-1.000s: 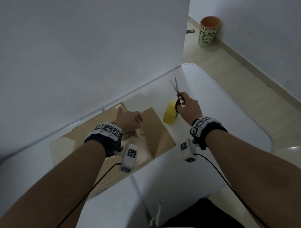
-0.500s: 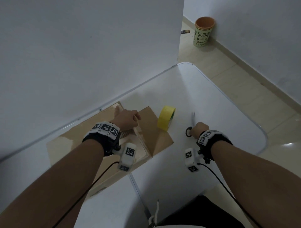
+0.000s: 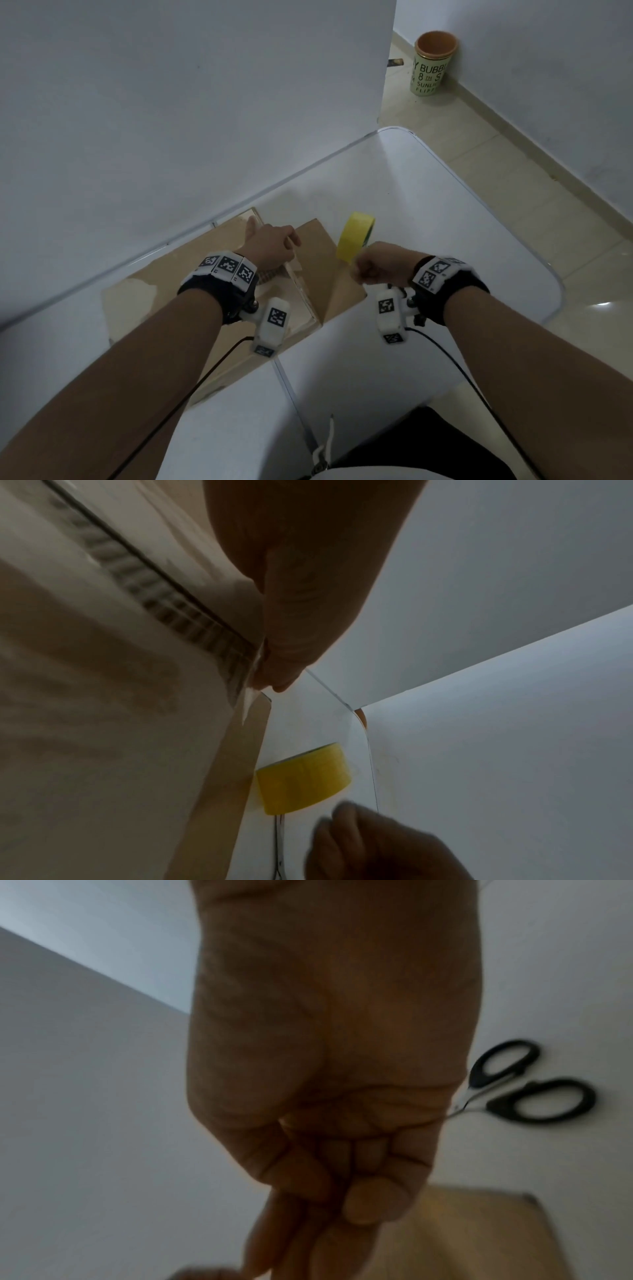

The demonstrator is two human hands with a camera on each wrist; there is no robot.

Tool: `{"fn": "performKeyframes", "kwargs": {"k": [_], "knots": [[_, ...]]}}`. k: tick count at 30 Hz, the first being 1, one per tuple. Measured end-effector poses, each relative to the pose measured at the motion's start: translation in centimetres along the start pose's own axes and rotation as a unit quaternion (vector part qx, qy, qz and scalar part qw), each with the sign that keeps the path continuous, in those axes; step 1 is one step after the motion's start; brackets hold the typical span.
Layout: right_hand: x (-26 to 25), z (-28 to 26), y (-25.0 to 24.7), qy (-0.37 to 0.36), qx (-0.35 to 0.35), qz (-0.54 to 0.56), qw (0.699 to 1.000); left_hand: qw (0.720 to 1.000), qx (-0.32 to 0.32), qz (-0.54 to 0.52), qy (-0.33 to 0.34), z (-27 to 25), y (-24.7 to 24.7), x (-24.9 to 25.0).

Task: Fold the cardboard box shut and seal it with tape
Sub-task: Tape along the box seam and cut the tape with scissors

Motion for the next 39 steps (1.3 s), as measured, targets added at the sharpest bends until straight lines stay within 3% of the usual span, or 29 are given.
{"fn": "performKeyframes", "kwargs": {"k": [4,12,15,21,24,27,32,36,39], "knots": [[-2.1,1.6,4.9,-0.057,-0.054,0.093,0.993,1.0,0.003,0.002,0.001,-0.2,-0.1,0.1],[-1.3,4.8,8.6,-0.036,-0.066,0.181,0.981,1.0,0.012,0.017,0.006,-0.4,-0.1,0.0],[-1.6,5.1,8.3,-0.052,-0.056,0.202,0.977,0.996,0.078,0.008,0.043,-0.7,-1.0,0.0],[-2.0,5.5,8.3,-0.052,-0.041,0.139,0.988,0.989,0.127,-0.021,0.068,-3.3,-2.2,-3.2],[-2.0,5.6,8.7,-0.056,-0.045,0.108,0.992,0.994,0.063,0.001,0.093,-4.7,-1.5,-4.1],[-2.4,5.6,9.1,-0.085,-0.038,0.05,0.994,0.991,0.045,0.021,0.122,-6.3,-0.7,-4.0],[-1.5,6.2,9.8,-0.099,0.002,-0.155,0.983,0.983,-0.009,0.158,0.095,-7.5,0.8,-2.4],[0.2,6.3,9.6,-0.078,-0.006,-0.151,0.985,0.978,0.005,0.183,0.097,-6.9,0.4,-1.3],[0.4,6.0,9.0,-0.066,-0.02,-0.138,0.988,0.969,-0.023,0.227,0.095,-5.8,0.6,-0.5]]}}
Point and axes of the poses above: each hand's wrist, its own z-axis towards the middle knuckle, its own y-axis out of the palm, x = y × z, the point moved 6 cm from there along z, towards the middle knuckle
